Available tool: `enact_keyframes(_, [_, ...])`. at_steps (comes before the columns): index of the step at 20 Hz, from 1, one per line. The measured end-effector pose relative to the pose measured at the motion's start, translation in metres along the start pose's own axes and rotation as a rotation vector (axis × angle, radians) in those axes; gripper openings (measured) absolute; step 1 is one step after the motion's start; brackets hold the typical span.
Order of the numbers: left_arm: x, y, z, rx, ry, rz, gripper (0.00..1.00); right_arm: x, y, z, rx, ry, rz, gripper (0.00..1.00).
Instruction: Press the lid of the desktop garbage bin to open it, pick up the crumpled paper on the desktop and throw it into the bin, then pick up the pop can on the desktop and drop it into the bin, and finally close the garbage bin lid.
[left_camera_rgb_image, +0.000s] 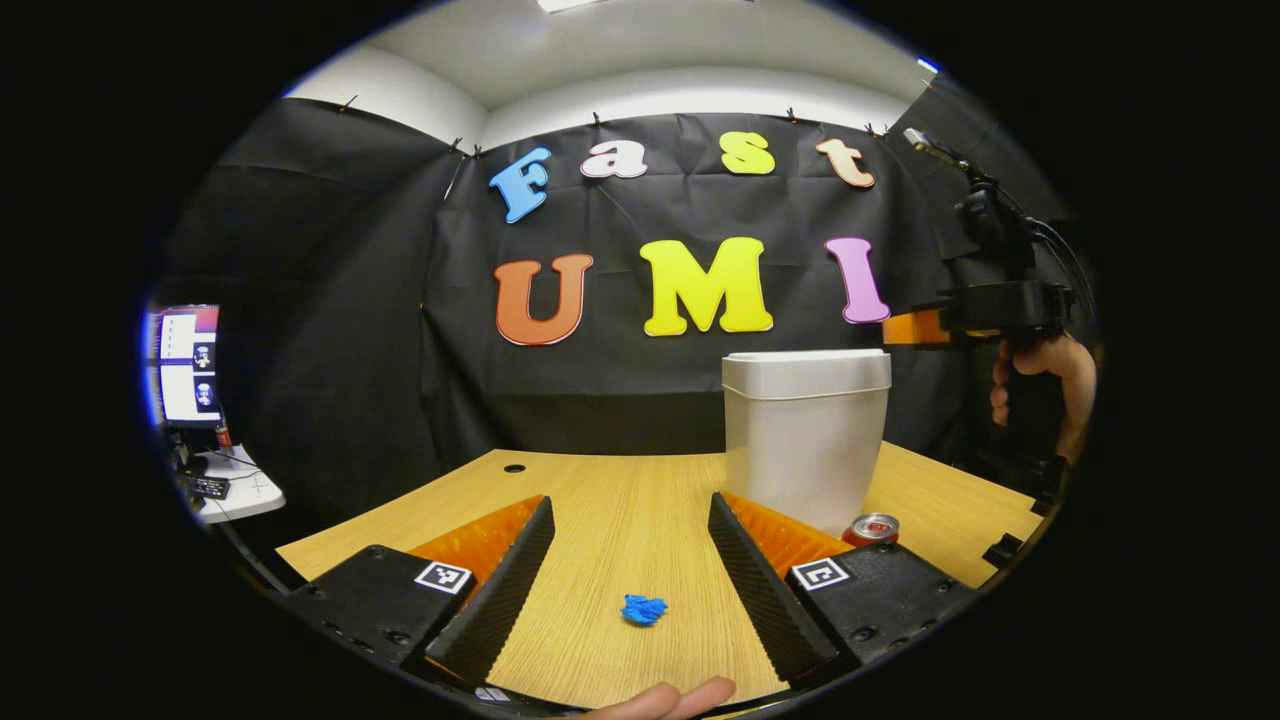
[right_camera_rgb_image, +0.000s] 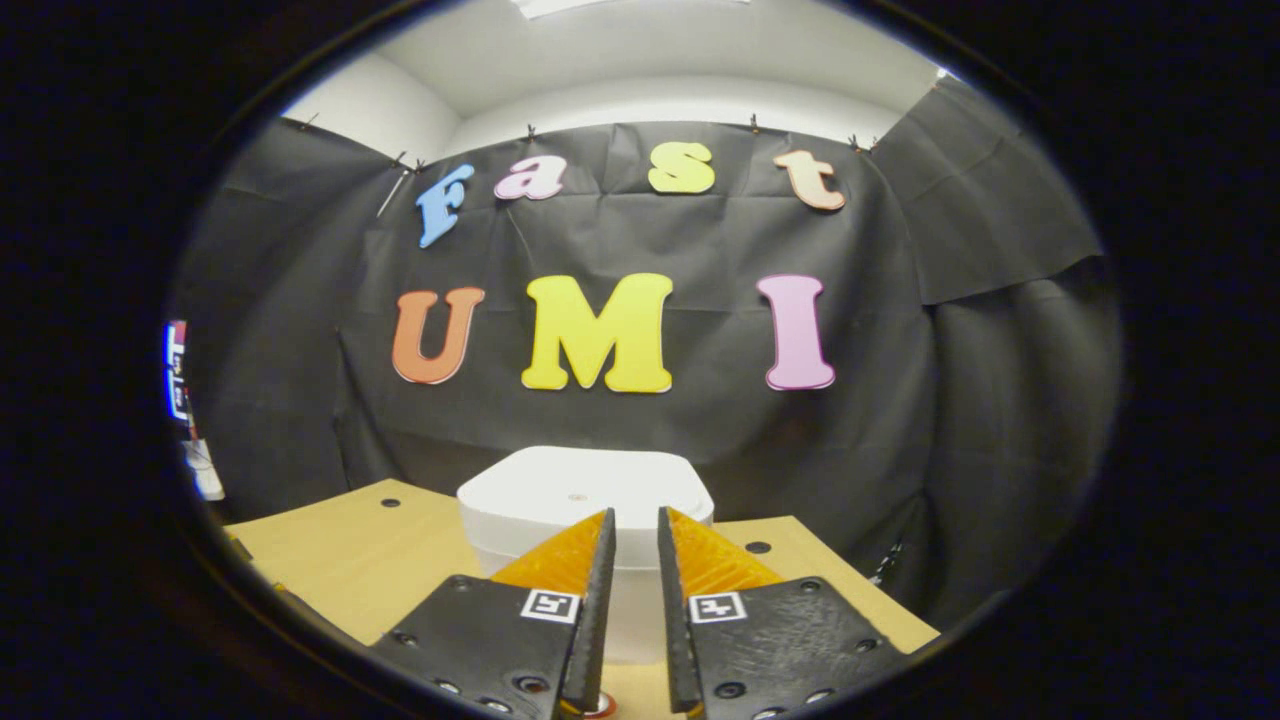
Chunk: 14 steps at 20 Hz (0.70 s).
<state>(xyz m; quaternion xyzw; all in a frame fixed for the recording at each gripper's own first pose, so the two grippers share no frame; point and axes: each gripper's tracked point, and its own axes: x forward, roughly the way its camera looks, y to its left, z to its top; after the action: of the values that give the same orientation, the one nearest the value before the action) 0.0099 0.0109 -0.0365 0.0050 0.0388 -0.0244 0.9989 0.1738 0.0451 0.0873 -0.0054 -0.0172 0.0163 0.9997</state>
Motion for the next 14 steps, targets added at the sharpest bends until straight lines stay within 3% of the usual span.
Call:
enact_keyframes(1, [0.000,0.001,-0.001,0.002,0.000,-0.001,1.00,0.007,0.005,0.007,-0.018,-0.001,-0.014,0.07])
enact_keyframes(2, [0.000,0.001,-0.002,0.007,0.001,-0.003,1.00,0.010,0.009,0.013,-0.035,-0.011,0.004,0.00])
enact_keyframes(5, [0.001,0.003,-0.001,0.004,0.002,-0.005,1.00,0.028,0.029,0.022,-0.065,-0.020,0.035,0.00])
enact_keyframes(9, [0.003,0.009,-0.004,-0.005,0.012,0.004,1.00,0.033,0.052,0.002,0.055,0.080,0.094,0.00])
enact_keyframes(11, [0.003,0.012,-0.007,-0.012,0.019,0.006,1.00,0.040,0.051,-0.006,0.101,0.117,0.085,0.00])
enact_keyframes(14, [0.006,0.013,-0.008,-0.011,0.025,0.010,1.00,0.045,0.052,-0.010,0.101,0.131,0.096,0.00])
